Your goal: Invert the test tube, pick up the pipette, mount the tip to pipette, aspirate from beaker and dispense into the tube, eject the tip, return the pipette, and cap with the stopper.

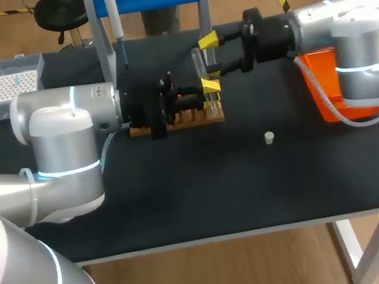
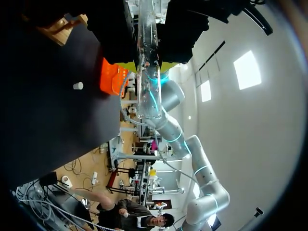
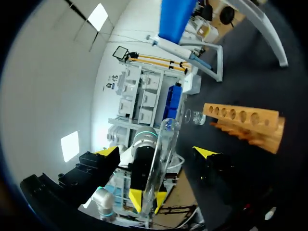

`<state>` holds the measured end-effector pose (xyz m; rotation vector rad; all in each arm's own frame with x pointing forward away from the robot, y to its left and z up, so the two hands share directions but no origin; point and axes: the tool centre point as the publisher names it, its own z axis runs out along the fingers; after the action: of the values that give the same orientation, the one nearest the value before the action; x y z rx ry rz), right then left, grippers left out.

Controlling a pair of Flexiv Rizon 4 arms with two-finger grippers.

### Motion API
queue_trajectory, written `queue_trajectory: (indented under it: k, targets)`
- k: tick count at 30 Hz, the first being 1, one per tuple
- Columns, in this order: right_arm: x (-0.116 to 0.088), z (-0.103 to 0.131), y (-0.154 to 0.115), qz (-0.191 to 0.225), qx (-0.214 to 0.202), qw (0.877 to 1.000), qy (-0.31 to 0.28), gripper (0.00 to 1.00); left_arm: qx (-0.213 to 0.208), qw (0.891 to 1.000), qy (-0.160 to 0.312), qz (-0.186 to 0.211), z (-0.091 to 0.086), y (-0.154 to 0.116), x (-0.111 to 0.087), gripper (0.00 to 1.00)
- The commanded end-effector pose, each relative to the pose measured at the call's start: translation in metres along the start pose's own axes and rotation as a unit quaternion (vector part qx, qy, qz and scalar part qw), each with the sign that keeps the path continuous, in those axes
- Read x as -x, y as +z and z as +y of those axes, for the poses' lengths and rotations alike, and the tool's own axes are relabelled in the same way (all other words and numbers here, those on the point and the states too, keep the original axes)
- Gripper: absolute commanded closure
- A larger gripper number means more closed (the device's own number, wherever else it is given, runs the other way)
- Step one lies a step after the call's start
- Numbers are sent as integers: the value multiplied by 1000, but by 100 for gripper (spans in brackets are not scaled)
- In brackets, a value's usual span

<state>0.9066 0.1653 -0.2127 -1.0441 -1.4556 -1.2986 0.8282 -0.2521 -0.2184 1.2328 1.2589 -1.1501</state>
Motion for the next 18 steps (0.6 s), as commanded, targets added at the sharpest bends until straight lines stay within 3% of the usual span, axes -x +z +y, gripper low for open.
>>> queue_trajectory:
  k: [1, 6, 7, 9, 18]
  targets:
    - [-17, -23, -35, -107, 76, 931, -340, 0, -1, 1000, 0, 1, 0, -1, 1, 100]
    - [-14, -30, -53, -134, 79, 860, -486, 0, -1, 1000, 0, 1, 0, -1, 1, 100]
    - [-12, -32, -56, -141, 83, 837, -523, 0, -1, 1000, 0, 1, 0, -1, 1, 100]
    - [-7, -33, -62, -164, 97, 778, -598, 0, -1, 1000, 0, 1, 0, -1, 1, 100]
    - [-7, -33, -62, -164, 97, 778, -598, 0, -1, 1000, 0, 1, 0, -1, 1, 100]
